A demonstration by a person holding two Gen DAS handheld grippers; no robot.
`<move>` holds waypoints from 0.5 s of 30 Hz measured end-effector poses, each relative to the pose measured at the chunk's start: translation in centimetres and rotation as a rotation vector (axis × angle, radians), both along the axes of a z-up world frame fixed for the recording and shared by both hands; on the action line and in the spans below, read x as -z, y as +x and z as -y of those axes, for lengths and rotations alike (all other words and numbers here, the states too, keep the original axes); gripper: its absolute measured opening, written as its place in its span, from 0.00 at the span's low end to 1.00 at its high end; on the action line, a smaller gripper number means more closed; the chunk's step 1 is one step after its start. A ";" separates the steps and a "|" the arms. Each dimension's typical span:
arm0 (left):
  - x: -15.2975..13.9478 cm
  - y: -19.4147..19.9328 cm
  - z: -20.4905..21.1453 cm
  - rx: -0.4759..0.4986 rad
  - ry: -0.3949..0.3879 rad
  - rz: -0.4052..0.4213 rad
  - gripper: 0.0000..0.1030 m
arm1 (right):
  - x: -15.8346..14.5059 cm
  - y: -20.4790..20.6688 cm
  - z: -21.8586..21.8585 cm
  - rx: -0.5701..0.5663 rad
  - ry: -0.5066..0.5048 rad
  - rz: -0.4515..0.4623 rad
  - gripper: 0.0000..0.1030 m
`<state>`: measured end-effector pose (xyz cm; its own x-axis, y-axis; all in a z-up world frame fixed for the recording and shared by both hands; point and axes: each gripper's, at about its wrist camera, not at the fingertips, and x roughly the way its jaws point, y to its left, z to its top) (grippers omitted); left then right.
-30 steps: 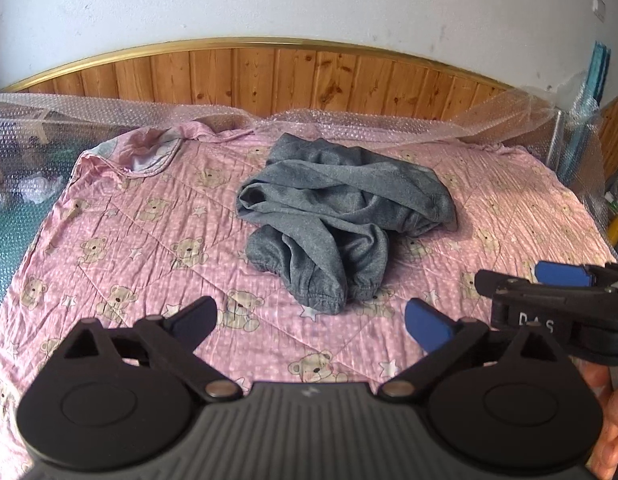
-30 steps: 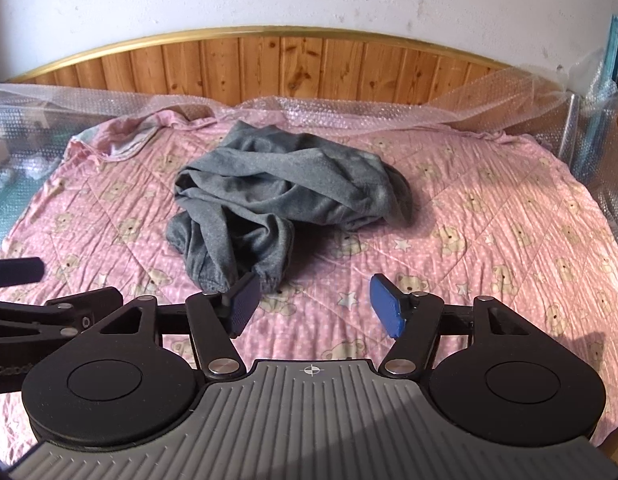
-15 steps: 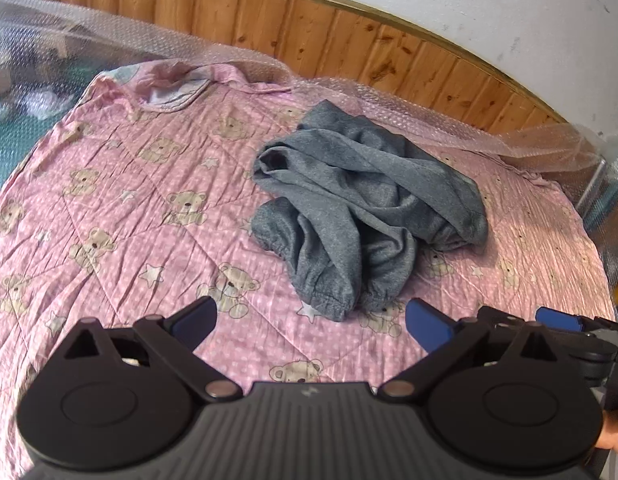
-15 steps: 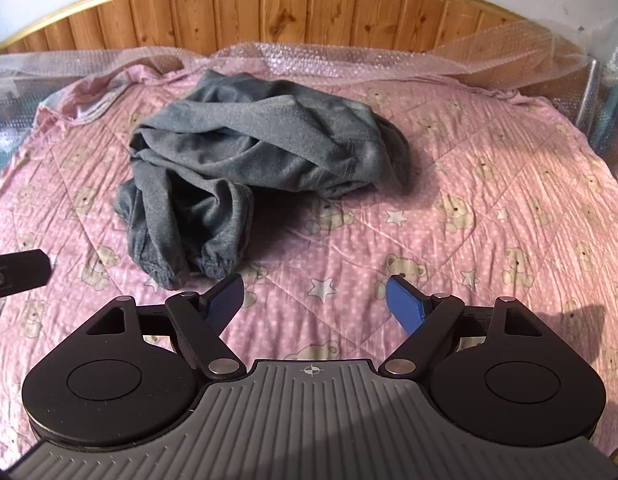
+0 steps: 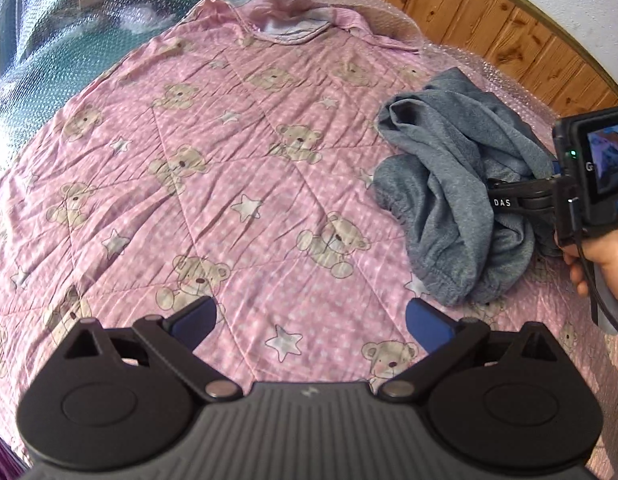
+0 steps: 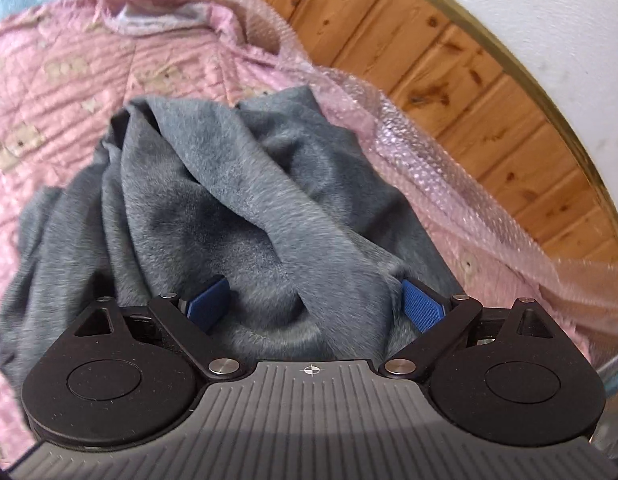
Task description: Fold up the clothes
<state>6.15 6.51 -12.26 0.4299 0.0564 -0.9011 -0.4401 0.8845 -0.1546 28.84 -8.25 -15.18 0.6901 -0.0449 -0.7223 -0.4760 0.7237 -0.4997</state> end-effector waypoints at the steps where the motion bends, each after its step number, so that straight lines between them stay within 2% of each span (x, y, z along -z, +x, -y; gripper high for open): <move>1: 0.2 0.1 0.0 -0.002 0.003 -0.006 1.00 | 0.7 0.7 -0.3 -0.018 -0.020 -0.014 0.83; 2: 0.3 0.3 0.0 -0.003 0.005 -0.013 1.00 | 0.8 1.0 -0.3 -0.032 -0.007 -0.033 0.54; 3: 0.5 0.6 0.1 -0.009 0.003 -0.015 1.00 | 0.0 1.2 0.2 -0.033 0.030 -0.048 0.22; 4: 0.6 1.1 0.1 -0.013 -0.003 -0.013 1.00 | -1.0 1.3 0.7 -0.033 0.075 -0.058 0.15; 5: 0.8 1.6 0.1 -0.017 -0.010 -0.011 1.00 | -2.8 1.0 1.9 -0.026 0.145 -0.046 0.10; 7: 0.9 3.2 0.8 0.002 -0.019 0.003 1.00 | -7.0 0.0 5.0 0.012 0.242 0.021 0.08; 9: 1.1 4.8 1.4 0.021 -0.028 0.017 1.00 | -11.6 -1.6 10.1 0.108 0.350 0.100 0.08; 11: 1.2 6.5 2.6 0.055 -0.036 0.029 1.00 | -14.1 -3.6 16.9 0.266 0.422 0.161 0.08; 13: 1.4 8.2 4.1 0.100 -0.034 0.042 1.00 | -12.8 -5.5 23.7 0.442 0.406 0.164 0.08; 15: 1.9 9.5 5.6 0.149 -0.020 0.043 1.00 | -7.7 -7.0 30.1 0.625 0.348 0.065 0.12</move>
<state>15.68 0.88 -14.13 0.4708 -0.0282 -0.8818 -0.2970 0.9361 -0.1885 21.83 -38.32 -7.48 0.6526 -0.2205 -0.7249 0.1022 0.9736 -0.2041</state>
